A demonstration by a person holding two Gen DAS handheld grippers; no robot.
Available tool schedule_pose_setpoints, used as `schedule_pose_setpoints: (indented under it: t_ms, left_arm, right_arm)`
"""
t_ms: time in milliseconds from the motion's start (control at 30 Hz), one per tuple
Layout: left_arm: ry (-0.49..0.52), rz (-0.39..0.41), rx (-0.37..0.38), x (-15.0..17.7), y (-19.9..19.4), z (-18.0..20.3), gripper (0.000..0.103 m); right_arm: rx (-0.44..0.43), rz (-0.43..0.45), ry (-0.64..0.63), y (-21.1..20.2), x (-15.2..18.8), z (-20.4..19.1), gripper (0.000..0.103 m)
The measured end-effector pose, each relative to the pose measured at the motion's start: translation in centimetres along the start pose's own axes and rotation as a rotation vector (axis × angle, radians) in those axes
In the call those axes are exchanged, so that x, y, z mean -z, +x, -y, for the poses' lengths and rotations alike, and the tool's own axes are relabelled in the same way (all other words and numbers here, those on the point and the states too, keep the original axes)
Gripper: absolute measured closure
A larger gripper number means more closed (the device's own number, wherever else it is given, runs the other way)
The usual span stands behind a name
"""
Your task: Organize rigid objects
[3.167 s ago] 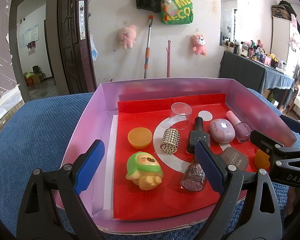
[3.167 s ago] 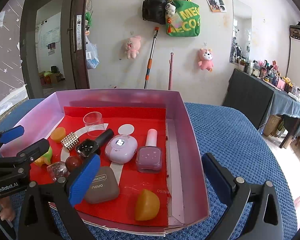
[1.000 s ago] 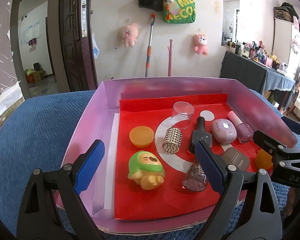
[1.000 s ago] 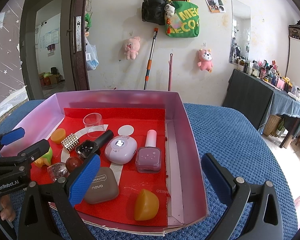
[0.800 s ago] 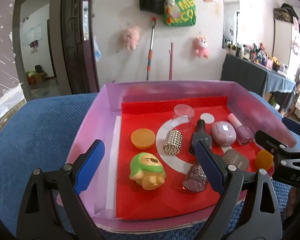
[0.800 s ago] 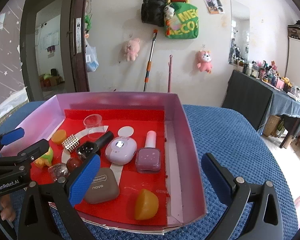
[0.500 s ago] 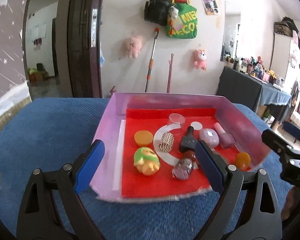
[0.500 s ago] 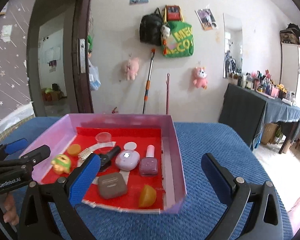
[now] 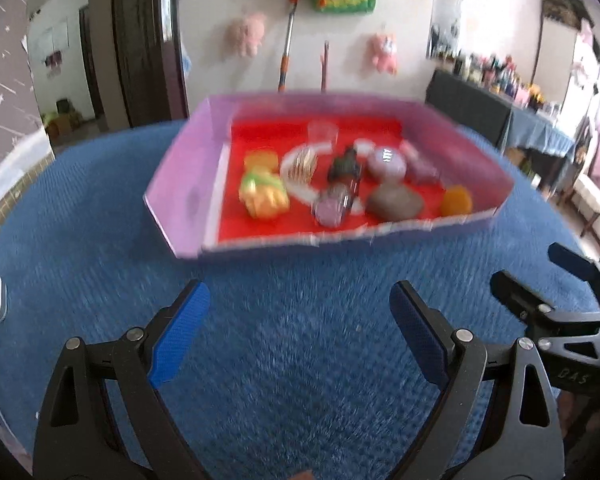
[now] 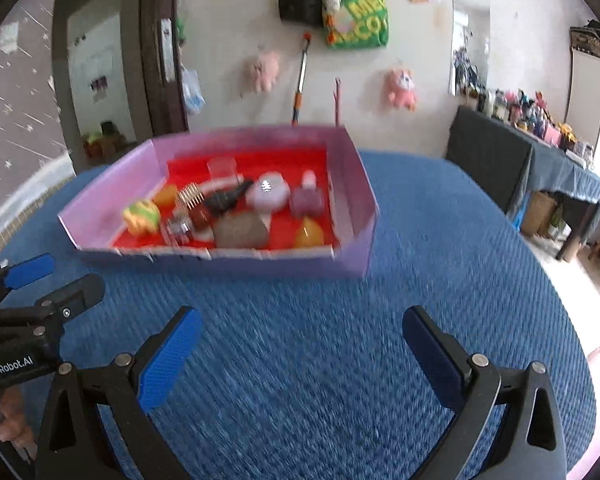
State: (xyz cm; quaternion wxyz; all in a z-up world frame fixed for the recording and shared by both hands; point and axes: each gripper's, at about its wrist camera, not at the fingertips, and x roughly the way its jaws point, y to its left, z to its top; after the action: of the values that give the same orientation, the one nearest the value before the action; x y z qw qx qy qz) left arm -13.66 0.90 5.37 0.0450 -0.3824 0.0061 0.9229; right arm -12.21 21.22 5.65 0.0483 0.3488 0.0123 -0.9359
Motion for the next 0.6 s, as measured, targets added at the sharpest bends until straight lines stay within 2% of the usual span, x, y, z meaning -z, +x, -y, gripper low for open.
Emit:
schedule_pose_setpoints:
  t_ms: [233, 400, 600]
  left_arm:
    - [-0.013, -0.131, -0.035, 1.9, 3.3, 0.1, 0.011]
    - [-0.032, -0.134, -0.043, 1.9, 3.5, -0.3, 0.009]
    - [-0.052, -0.147, -0.064, 1.8, 3.8, -0.6, 0.0]
  right_arm:
    - [-0.006, -0.164, 0.045, 2.7, 1.0, 1.0, 0.0]
    - [0.008, -0.218, 0.02, 3.7, 1.0, 0.6, 0.0]
    - [0.023, -0.235, 0.0, 3.8, 1.0, 0.5, 0.0]
